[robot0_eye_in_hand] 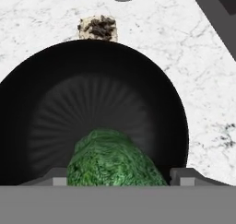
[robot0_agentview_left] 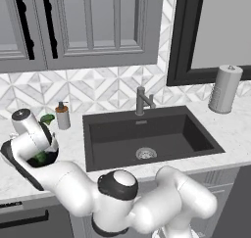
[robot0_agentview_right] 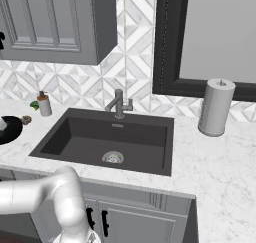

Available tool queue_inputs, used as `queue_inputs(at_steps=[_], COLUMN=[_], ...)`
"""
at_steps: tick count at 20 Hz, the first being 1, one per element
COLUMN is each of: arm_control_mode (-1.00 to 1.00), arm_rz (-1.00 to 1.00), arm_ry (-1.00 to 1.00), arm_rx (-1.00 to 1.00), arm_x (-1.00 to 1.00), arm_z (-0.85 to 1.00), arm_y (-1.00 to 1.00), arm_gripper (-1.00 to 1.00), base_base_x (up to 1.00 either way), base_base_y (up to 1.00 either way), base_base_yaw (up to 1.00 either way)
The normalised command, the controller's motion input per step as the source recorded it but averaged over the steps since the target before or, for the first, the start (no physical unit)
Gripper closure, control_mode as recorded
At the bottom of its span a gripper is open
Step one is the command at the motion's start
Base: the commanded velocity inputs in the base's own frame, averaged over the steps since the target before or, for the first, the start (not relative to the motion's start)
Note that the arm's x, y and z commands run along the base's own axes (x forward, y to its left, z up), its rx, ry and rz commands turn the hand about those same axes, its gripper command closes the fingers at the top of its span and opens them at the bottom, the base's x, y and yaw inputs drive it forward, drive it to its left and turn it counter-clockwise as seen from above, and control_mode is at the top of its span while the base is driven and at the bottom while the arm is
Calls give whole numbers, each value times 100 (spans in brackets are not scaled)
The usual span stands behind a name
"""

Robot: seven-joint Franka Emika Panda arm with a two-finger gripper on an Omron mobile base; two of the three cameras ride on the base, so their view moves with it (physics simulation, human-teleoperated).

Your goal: Pick the broccoli from the sink and place it in the bowl. Then pick the bowl and place it in the microwave. Then close the microwave door and press the start button.

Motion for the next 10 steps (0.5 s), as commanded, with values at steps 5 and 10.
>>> queue_inputs(at_steps=[5,10], arm_control_mode=[-100,-100], arm_rz=[0,-2], arm_ry=[0,0], arm_rx=[4,9], arm_x=[0,-2], arm_z=[0,27], arm_y=[-17,-42], arm_gripper=[-100,-100], base_base_x=[0,0], base_base_y=[0,0], base_base_yaw=[0,0])
